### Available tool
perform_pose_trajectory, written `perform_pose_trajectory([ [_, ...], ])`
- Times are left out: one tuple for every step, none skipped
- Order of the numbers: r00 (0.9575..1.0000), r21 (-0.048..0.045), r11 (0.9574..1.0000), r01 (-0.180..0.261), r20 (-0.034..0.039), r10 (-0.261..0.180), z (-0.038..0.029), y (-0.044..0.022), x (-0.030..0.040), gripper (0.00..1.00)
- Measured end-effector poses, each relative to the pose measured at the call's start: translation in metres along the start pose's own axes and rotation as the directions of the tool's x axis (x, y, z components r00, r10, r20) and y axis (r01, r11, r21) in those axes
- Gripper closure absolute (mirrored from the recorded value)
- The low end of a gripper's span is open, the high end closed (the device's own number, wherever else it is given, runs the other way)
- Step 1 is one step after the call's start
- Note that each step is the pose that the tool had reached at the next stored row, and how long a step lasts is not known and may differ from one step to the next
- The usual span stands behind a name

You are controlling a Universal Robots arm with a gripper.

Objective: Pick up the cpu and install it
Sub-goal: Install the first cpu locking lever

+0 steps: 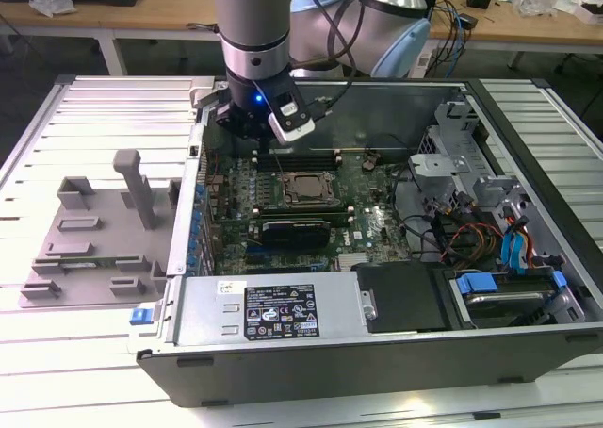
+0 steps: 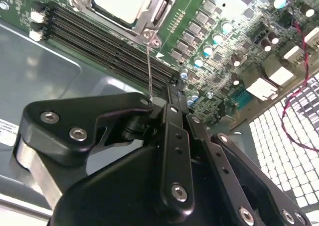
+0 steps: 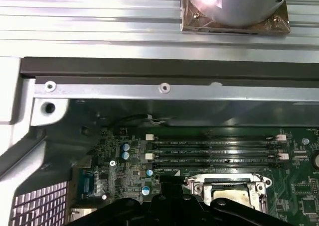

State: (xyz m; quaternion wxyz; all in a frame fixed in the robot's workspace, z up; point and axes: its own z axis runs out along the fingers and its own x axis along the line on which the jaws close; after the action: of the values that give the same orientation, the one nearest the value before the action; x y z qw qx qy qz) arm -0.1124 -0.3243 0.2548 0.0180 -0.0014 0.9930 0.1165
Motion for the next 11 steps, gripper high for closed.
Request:
perform_pose_trajectory([
  [1.0000,0.0001,1.0000,-0.001,0.0002,0.001,0.0003,-0.0001,-0.0038,0.89],
  [1.0000,0.0001,1.0000,-0.002,0.0004,0.002,0.0006,-0.0001,-0.0075,0.89],
  [1.0000,0.0002,1.0000,-0.003,0.0006,0.003,0.0008,-0.0002,-0.0115,0.89],
  [1.0000,0.0002,1.0000,-0.004,0.0010,0.004,0.0012,-0.0003,-0.0166,0.89],
  [1.0000,0.0003,1.0000,-0.006,0.0015,0.006,0.0018,-0.0004,-0.0266,0.89],
  [1.0000,0.0005,1.0000,-0.008,0.0017,0.008,0.0021,-0.0005,-0.0312,0.89],
  [1.0000,0.0006,1.0000,-0.008,0.0018,0.008,0.0021,-0.0005,-0.0321,0.89],
  [1.0000,0.0005,1.0000,-0.008,0.0019,0.008,0.0022,-0.0005,-0.0322,0.89],
  [1.0000,0.0007,1.0000,-0.007,0.0050,0.007,0.0027,-0.0006,-0.0323,0.89],
  [0.9999,0.0010,1.0000,-0.006,0.0110,0.006,0.0032,-0.0007,-0.0323,0.89],
  [0.9998,0.0014,1.0000,-0.005,0.0168,0.005,0.0037,-0.0008,-0.0322,0.89],
])
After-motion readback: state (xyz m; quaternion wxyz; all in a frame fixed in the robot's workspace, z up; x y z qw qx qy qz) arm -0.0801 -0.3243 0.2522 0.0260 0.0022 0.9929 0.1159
